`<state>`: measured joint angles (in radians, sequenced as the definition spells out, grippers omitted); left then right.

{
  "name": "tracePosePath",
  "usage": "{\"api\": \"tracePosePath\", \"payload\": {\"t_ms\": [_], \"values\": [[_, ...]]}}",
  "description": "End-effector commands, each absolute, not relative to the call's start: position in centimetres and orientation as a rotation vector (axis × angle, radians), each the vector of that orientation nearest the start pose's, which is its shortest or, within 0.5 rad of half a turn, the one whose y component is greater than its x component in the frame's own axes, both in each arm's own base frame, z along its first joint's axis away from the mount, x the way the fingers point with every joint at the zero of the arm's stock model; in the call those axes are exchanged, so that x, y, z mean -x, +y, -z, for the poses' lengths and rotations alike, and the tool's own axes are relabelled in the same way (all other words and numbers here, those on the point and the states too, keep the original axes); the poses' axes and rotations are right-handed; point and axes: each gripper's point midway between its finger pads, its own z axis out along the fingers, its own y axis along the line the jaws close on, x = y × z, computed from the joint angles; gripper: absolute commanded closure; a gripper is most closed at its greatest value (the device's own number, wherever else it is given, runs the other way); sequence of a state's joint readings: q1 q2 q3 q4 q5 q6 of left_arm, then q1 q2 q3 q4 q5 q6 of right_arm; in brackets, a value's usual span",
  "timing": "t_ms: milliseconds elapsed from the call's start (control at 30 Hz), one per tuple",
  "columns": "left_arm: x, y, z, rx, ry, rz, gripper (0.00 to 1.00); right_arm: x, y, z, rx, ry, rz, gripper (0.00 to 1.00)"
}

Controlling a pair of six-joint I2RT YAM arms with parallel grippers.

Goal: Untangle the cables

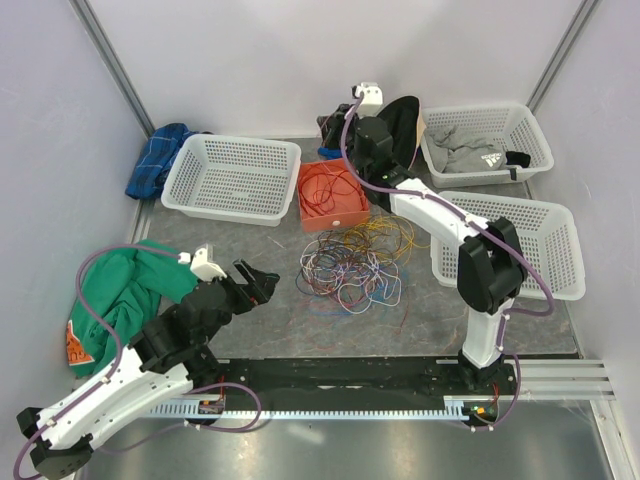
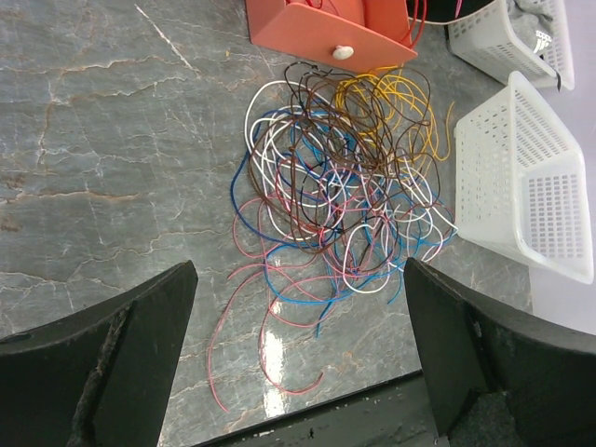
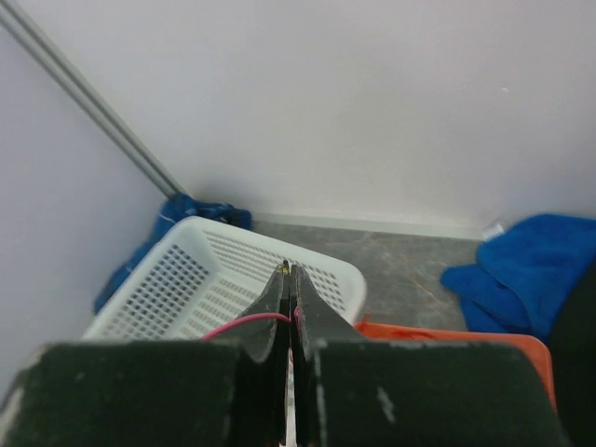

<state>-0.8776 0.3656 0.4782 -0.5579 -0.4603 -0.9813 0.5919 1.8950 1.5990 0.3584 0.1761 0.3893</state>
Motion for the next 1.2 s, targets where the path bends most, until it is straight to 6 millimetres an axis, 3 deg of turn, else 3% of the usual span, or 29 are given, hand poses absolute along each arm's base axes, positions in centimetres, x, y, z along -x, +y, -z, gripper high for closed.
{"api": "tracePosePath", "payload": {"t_ms": [0, 200, 367, 533, 567, 633, 667, 867, 967, 1033, 1167], "values": [[-18.1, -14.8, -17.3, 0.449, 1.982, 0.798, 0.00, -49.0, 32.8, -44.9, -0.041, 1.252, -0.866, 1.00], [-18.1, -14.7, -17.4, 0.452, 1.977, 0.797, 0.00, -48.8, 34.0, -49.0, -0.086, 1.166, -1.033, 1.00], [-18.2, -14.5, -17.5, 0.452, 1.968, 0.789, 0.00, -49.4, 33.9, -48.8, -0.106, 1.160, -1.033, 1.00], [-18.2, -14.6, -17.3, 0.452, 1.974, 0.786, 0.00, -52.0, 32.2, -42.6, -0.154, 1.251, -0.965, 1.00], [-18.2, -14.6, -17.2, 0.452, 1.976, 0.787, 0.00, -52.7, 32.0, -39.8, -0.165, 1.299, -0.947, 1.00], [-18.1, -14.6, -17.0, 0.450, 1.982, 0.783, 0.00, -53.6, 31.1, -37.4, -0.179, 1.336, -0.929, 1.00], [-18.1, -14.7, -17.0, 0.452, 1.982, 0.784, 0.00, -54.1, 30.9, -34.9, -0.183, 1.379, -0.913, 1.00], [-18.2, -14.8, -16.6, 0.457, 1.993, 0.779, 0.00, -55.1, 31.0, -28.5, -0.151, 1.490, -0.864, 1.00], [-18.3, -14.9, -16.3, 0.459, 1.999, 0.774, 0.00, -55.1, 31.3, -27.5, -0.140, 1.505, -0.868, 1.00], [-18.3, -14.9, -16.2, 0.460, 1.999, 0.775, 0.01, -54.9, 31.5, -28.0, -0.142, 1.489, -0.893, 1.00], [-18.4, -15.0, -16.1, 0.459, 1.998, 0.771, 0.00, -53.8, 32.5, -32.1, -0.128, 1.393, -0.996, 1.00]]}}
